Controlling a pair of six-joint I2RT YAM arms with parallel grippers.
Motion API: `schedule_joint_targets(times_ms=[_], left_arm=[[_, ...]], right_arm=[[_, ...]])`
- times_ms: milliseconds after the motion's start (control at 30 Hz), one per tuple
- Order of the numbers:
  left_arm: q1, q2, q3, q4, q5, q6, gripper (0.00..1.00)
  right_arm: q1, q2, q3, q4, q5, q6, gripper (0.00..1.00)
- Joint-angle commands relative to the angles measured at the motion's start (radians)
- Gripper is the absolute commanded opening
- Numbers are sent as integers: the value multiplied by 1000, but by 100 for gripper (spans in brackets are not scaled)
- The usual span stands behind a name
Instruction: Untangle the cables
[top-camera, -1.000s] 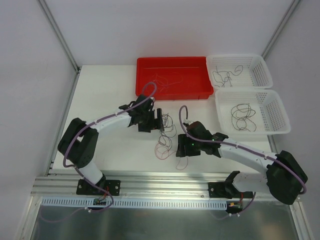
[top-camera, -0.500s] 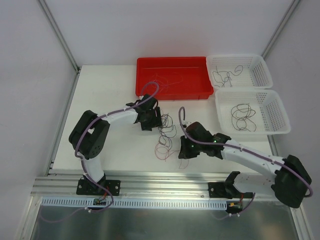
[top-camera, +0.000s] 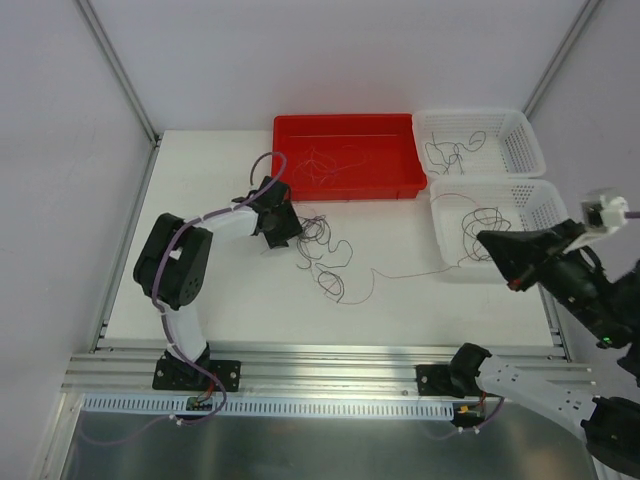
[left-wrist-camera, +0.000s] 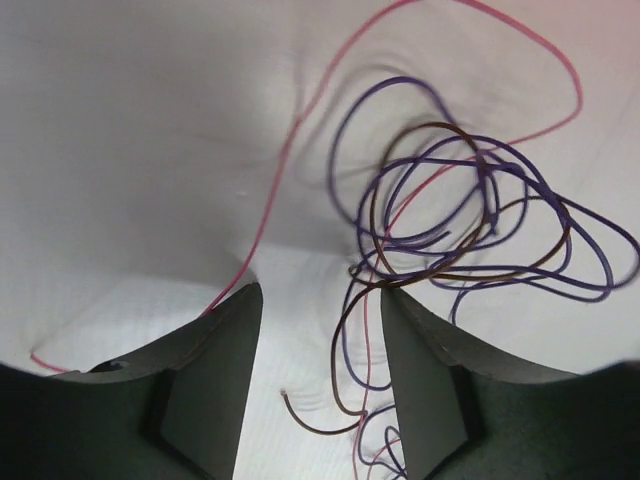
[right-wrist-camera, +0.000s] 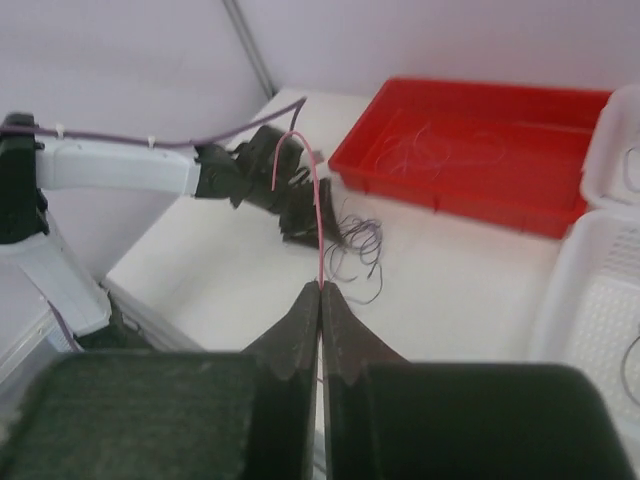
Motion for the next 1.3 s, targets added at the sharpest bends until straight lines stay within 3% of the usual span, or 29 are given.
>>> schedule_joint_targets(times_ms=[0, 200, 433, 633, 767, 833, 900, 1000, 1033, 1067, 1133, 1267], left_arm=[[93, -35, -83, -37, -77, -29, 52], [304, -148, -220, -61, -149, -35, 30], [585, -303, -355, -104, -192, -88, 20], [647, -378, -331, -107, -111, -25, 28], [647, -438, -340, -109, -45, 20, 42], [644, -506, -359, -112, 20, 46, 55], [636, -588, -379, -122, 48, 85, 71], [572, -697, -384, -133, 120, 177, 83], [541, -720, -381, -155, 122, 207, 85], [512, -751, -375, -162, 124, 239, 86], [401, -767, -358, -176, 111, 329, 87], [282, -741, -353, -190, 96, 429, 88]], right_arm=[[2, -34, 55, -92, 133, -104, 1], [2, -68, 49, -98, 225, -129, 1], [2, -99, -19, -107, 315, -117, 1], [2, -25, -112, -134, 251, -85, 1], [0, 30, -291, -37, 191, -34, 1], [-7, 77, -356, 3, 176, 10, 1], [-41, 117, -437, 34, 162, 31, 8], [-121, 180, -548, 102, 81, 46, 23], [-141, 201, -569, 123, 12, 46, 28], [-173, 212, -588, 160, -16, 46, 41], [-188, 229, -622, 180, -68, 48, 58], [-191, 243, -637, 215, -134, 29, 75]])
